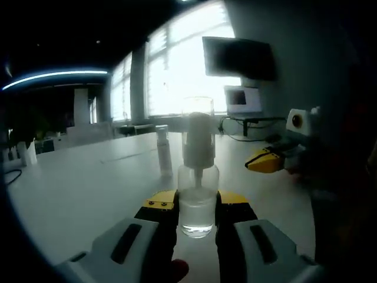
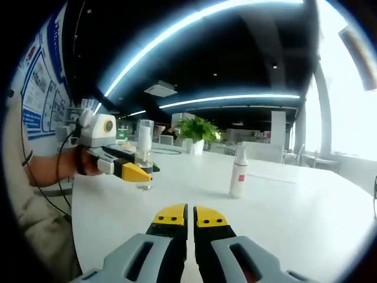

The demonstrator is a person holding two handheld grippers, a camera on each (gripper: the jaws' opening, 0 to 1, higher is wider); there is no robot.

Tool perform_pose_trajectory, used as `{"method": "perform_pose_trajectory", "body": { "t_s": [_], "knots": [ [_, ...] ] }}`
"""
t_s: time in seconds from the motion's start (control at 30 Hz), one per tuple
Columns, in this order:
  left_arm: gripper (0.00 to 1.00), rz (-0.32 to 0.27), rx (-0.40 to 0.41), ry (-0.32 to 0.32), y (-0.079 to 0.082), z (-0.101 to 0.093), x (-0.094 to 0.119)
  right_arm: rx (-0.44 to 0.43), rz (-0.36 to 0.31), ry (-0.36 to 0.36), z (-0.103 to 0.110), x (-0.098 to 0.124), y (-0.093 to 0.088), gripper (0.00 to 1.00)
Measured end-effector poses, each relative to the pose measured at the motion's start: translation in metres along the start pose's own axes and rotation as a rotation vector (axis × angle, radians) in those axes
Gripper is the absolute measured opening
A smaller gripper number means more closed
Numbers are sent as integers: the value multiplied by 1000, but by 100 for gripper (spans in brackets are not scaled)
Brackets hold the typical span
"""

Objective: Clamp pump bottle remove cover press pump head put on cover

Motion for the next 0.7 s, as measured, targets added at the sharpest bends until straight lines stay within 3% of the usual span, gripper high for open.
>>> {"method": "perform_pose_trajectory", "body": {
  "t_s": [0.27, 0.7],
  "knots": [
    [15, -6, -24, 44, 8, 13, -8, -5, 4, 11, 3, -3, -4, 0],
    [15, -12, 70, 119, 2, 54, -27, 18, 22, 20, 2, -6, -9, 0]
  ]
}}
Point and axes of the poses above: the point that each gripper's makers call its tool centre point, and the gripper's own axes: x roughly backward along the fingers, z roughly to its left, y roughly out of its top, the point moved 10 cm from there along x, roughly backward along the fingers, and after that the axes turned 11 degrees about -x, right-handed, at the moved point
